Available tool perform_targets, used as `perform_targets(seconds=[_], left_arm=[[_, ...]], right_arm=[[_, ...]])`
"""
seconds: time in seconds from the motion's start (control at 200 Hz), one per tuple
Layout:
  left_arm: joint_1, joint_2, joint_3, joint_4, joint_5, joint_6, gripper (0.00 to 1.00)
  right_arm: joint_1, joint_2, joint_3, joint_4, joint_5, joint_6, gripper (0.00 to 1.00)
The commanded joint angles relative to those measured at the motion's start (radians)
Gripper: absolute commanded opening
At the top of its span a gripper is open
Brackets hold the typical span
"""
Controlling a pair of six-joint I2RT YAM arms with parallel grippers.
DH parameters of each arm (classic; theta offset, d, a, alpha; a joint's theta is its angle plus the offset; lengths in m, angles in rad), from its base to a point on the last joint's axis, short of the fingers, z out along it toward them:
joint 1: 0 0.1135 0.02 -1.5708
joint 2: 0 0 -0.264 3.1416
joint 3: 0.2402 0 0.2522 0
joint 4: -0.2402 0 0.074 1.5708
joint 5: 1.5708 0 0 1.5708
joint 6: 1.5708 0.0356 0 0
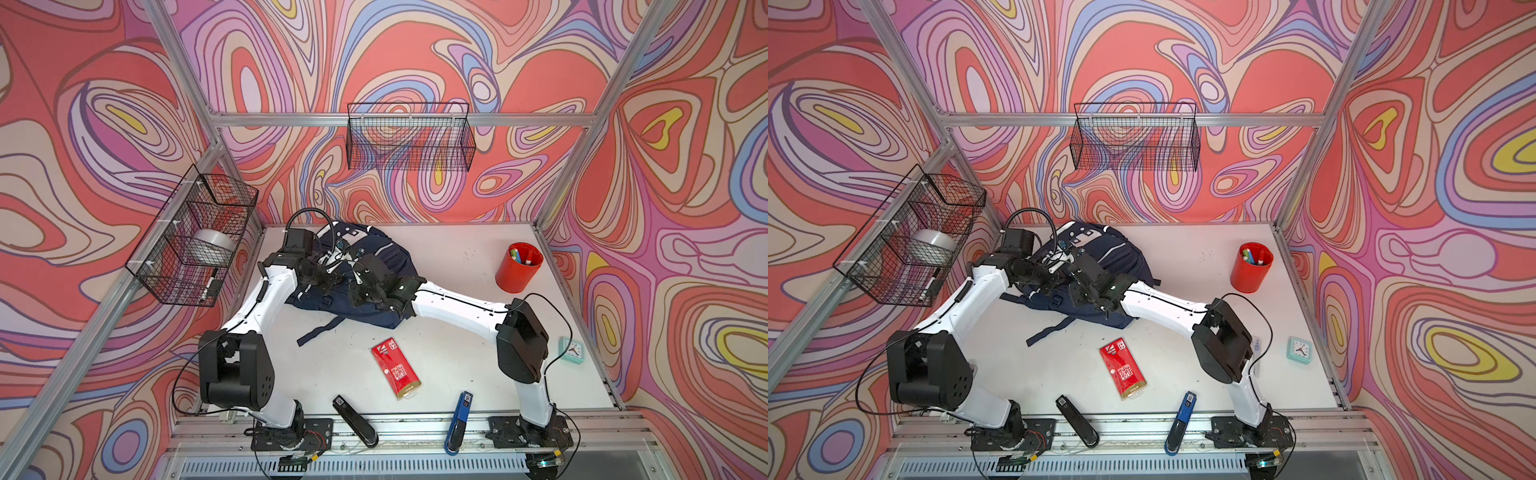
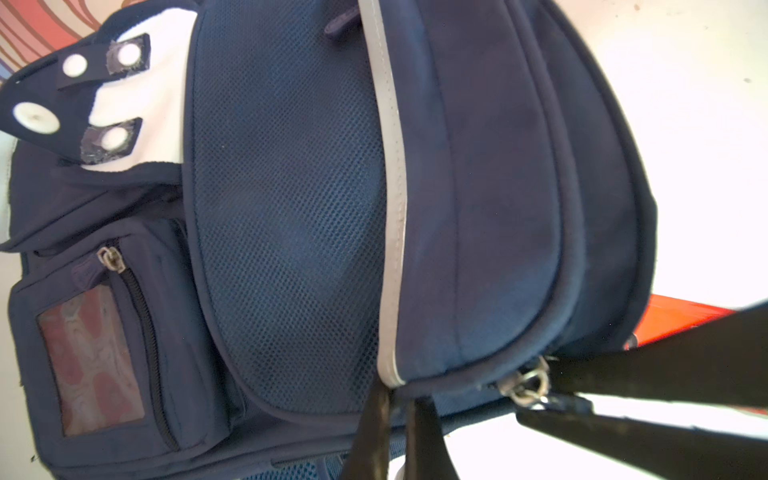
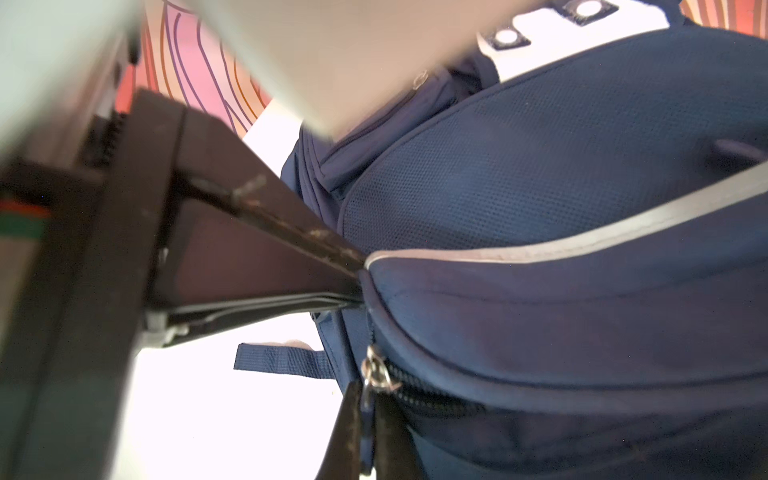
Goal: Pack the student bag
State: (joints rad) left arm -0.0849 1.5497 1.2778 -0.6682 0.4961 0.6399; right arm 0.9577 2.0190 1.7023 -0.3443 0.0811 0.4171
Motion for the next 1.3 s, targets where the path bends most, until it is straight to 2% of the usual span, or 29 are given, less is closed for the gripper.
perform_targets(seconds=[0.0, 0.085, 0.2, 0.24, 0.265, 0.341, 0.391, 0.406, 0.416, 0.471, 0.586, 0.641, 0.716, 0.811, 0.871, 0.932, 1.022, 1.112, 1.162, 1.212, 1.237, 1.297], left_arm=[[-0.033, -0.032, 0.024, 0.095, 0.175, 0.008, 0.14], [-0.031, -0.050, 0.022, 0.109, 0.168, 0.001, 0.35], [-0.030, -0.075, 0.020, 0.107, 0.142, 0.000, 0.53], [-0.029, -0.085, 0.015, 0.117, 0.129, -0.006, 0.58], [-0.028, -0.091, 0.012, 0.127, 0.119, -0.014, 0.61], [-0.018, -0.115, 0.002, 0.176, 0.100, -0.073, 0.71], [-0.018, -0.134, 0.003, 0.221, 0.068, -0.149, 0.84], [-0.018, -0.141, 0.005, 0.231, 0.063, -0.171, 0.96], [-0.018, -0.146, 0.007, 0.236, 0.059, -0.184, 0.99], [-0.017, -0.177, 0.011, 0.274, 0.038, -0.274, 1.00], [-0.018, -0.221, 0.019, 0.315, -0.014, -0.616, 1.00], [-0.018, -0.223, 0.041, 0.236, -0.015, -0.788, 1.00], [-0.018, -0.227, 0.060, 0.075, 0.033, -0.892, 1.00], [-0.024, -0.334, -0.115, 0.098, 0.161, -1.037, 1.00], [-0.042, -0.443, -0.247, 0.151, 0.149, -1.132, 1.00], [-0.072, -0.504, -0.314, 0.104, 0.102, -1.190, 1.00], [-0.135, -0.527, -0.383, 0.047, 0.083, -1.250, 0.82], [-0.234, -0.547, -0.503, 0.114, 0.046, -1.373, 0.68], [-0.285, -0.558, -0.567, 0.143, 0.002, -1.428, 0.51], [-0.328, -0.565, -0.626, 0.179, -0.032, -1.478, 0.15], [-0.351, -0.566, -0.652, 0.190, -0.054, -1.502, 0.02], [-0.410, -0.558, -0.696, 0.202, -0.115, -1.545, 0.00]], right_arm=[[0.033, -0.032, -0.054, 0.063, -0.083, -0.009, 0.26], [0.026, -0.090, -0.117, 0.087, -0.107, 0.000, 0.39], [0.015, -0.176, -0.173, 0.084, -0.161, -0.014, 0.53], [0.015, -0.212, -0.201, 0.076, -0.167, -0.021, 0.62], [0.015, -0.233, -0.212, 0.057, -0.155, -0.016, 0.80], [0.007, -0.298, -0.238, -0.036, -0.111, -0.019, 0.92], [0.003, -0.334, -0.267, -0.089, -0.089, -0.038, 0.98], [0.003, -0.345, -0.278, -0.106, -0.081, -0.041, 0.98], [0.003, -0.351, -0.286, -0.116, -0.073, -0.041, 0.99], [0.001, -0.385, -0.332, -0.152, -0.055, -0.042, 0.98], [0.002, -0.450, -0.453, -0.173, -0.048, -0.019, 0.98], [0.002, -0.477, -0.507, -0.182, -0.051, 0.003, 0.98], [0.002, -0.486, -0.563, -0.226, -0.040, 0.054, 0.98], [0.013, -0.481, -0.639, -0.217, -0.134, 0.101, 0.94], [0.022, -0.494, -0.695, -0.164, -0.189, 0.129, 0.93], [0.022, -0.506, -0.736, -0.121, -0.243, 0.150, 0.93], [0.022, -0.502, -0.755, -0.108, -0.267, 0.156, 0.92], [0.022, -0.497, -0.784, -0.066, -0.306, 0.174, 0.91], [0.022, -0.500, -0.810, -0.028, -0.322, 0.183, 0.90], [0.021, -0.501, -0.839, 0.012, -0.338, 0.184, 0.89], [0.020, -0.498, -0.845, 0.020, -0.332, 0.179, 0.89], [0.015, -0.479, -0.843, 0.021, -0.329, 0.165, 0.88]])
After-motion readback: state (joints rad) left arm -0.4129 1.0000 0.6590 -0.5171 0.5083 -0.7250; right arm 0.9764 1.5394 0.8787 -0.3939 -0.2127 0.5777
